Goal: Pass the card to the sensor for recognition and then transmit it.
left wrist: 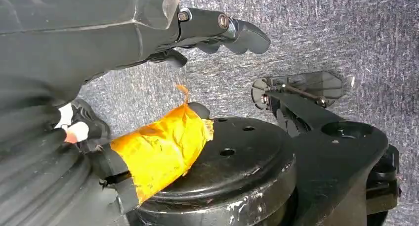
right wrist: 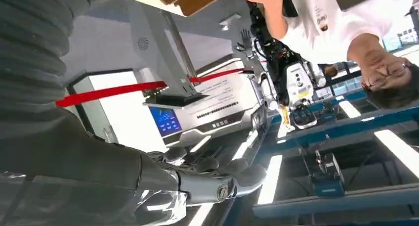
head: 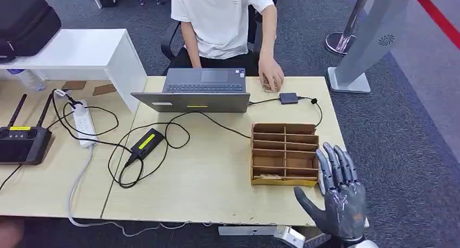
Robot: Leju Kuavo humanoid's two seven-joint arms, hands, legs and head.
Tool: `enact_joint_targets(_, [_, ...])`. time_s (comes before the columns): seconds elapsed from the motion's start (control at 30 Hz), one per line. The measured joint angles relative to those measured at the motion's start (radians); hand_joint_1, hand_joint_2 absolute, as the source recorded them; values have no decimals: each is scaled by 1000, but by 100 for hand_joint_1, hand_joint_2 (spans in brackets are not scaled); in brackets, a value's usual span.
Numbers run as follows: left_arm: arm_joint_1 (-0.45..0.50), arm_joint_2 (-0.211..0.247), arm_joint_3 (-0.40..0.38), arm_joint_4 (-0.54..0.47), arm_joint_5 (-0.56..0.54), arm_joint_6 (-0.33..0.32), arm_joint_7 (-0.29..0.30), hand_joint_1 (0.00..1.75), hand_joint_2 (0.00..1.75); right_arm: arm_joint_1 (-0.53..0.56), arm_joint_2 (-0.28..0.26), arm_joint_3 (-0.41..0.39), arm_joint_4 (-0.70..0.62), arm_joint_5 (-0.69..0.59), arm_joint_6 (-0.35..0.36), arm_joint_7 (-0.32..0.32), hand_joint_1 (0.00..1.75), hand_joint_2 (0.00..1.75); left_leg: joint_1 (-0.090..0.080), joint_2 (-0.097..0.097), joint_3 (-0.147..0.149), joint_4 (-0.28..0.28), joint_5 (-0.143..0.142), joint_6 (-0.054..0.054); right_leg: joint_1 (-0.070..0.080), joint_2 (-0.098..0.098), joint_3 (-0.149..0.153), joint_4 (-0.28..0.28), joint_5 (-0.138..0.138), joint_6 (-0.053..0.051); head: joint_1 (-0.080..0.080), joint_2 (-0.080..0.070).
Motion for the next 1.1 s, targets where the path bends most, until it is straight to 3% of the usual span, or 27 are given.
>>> enact_joint_targets(0.13, [-2, 0, 0, 0, -8, 3, 12, 0, 175, -6, 16, 11, 34, 34, 0, 31, 0, 175, 0, 0, 0, 0, 0, 0, 0, 0, 0, 0, 0, 0, 0, 0])
enact_joint_targets(0.33, [-6, 0, 0, 0, -18, 13, 26, 0, 175, -39, 96, 11, 140, 95, 0, 25, 0, 175, 0, 0, 0, 0, 0, 0, 0, 0, 0, 0, 0, 0, 0, 0])
enact_joint_targets(0.57, [-8, 0, -1, 0, -29, 16, 31, 0, 175, -73, 151, 11, 229, 105, 0, 17, 0, 175, 0, 0, 0, 0, 0, -1, 0, 0, 0, 0, 0, 0, 0, 0])
enact_joint_targets(1.1, [-10, 3, -10, 0, -31, 15, 40, 0, 175, -123, 212, -1, 370, 127, 0, 7, 0, 175, 0, 1, 0, 0, 0, -1, 0, 0, 0, 0, 0, 0, 0, 0])
